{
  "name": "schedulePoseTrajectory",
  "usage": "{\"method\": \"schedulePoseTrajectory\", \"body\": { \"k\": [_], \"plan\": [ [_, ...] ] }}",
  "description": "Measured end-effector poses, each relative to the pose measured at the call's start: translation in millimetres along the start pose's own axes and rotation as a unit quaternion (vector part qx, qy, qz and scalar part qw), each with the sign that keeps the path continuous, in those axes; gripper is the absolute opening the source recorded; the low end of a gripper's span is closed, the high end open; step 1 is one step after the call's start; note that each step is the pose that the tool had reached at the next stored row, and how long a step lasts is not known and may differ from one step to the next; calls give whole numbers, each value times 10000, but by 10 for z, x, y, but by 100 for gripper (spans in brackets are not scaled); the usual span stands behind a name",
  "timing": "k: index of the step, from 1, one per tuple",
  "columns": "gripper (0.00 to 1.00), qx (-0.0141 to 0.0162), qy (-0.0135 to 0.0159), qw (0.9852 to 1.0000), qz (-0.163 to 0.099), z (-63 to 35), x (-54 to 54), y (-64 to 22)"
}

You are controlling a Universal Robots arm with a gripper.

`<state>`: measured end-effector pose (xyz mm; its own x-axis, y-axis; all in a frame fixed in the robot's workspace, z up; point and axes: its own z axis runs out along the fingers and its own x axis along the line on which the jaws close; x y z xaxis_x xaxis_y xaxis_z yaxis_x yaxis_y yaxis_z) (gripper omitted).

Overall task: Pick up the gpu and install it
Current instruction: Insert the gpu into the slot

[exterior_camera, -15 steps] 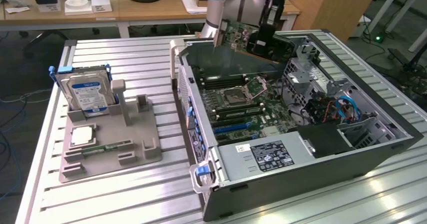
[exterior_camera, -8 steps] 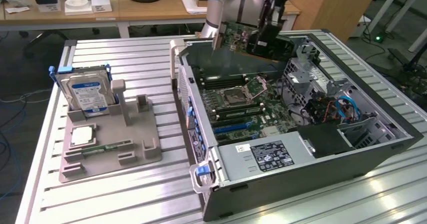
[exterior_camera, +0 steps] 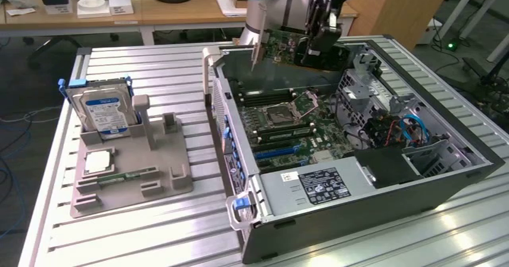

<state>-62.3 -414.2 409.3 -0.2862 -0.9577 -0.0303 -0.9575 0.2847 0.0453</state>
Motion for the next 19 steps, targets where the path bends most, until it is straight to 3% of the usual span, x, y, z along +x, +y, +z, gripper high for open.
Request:
{"method": "schedulePoseTrajectory", "body": {
  "k": [7, 9, 19],
  "plan": [
    [28, -4, 16, 9991, -426, 10, 0, -1],
    [28, 6, 16, 9989, -463, 16, 0, -2],
    [28, 5, 17, 9987, -517, 19, 1, -1]
  ]
}}
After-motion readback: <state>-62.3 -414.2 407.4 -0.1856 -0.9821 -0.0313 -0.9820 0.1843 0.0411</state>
